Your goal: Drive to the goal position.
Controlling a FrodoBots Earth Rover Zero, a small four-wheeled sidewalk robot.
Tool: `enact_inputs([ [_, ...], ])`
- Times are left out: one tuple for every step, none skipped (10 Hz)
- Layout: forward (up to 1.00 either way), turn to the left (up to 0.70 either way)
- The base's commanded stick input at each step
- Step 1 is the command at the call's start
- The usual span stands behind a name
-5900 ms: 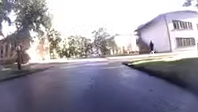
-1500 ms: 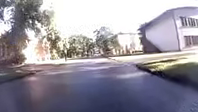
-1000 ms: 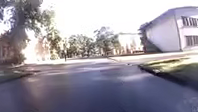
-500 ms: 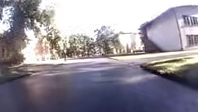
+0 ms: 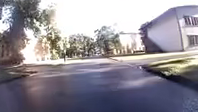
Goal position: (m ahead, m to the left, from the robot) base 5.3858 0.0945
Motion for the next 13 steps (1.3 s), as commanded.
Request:
enact_inputs([
  [0.5,0.5],
  [0.5,0.5],
  [0.5,0.5],
  [0.5,0.49],
  [0.5,0.32],
  [0.5,0.08],
  [0.5,0.0],
  [0.5,0.0],
  [0.5,0.0],
  [0.5,0.0],
  [0.5,0.0],
  [0.5,0.0],
  [0.5,0.0],
])
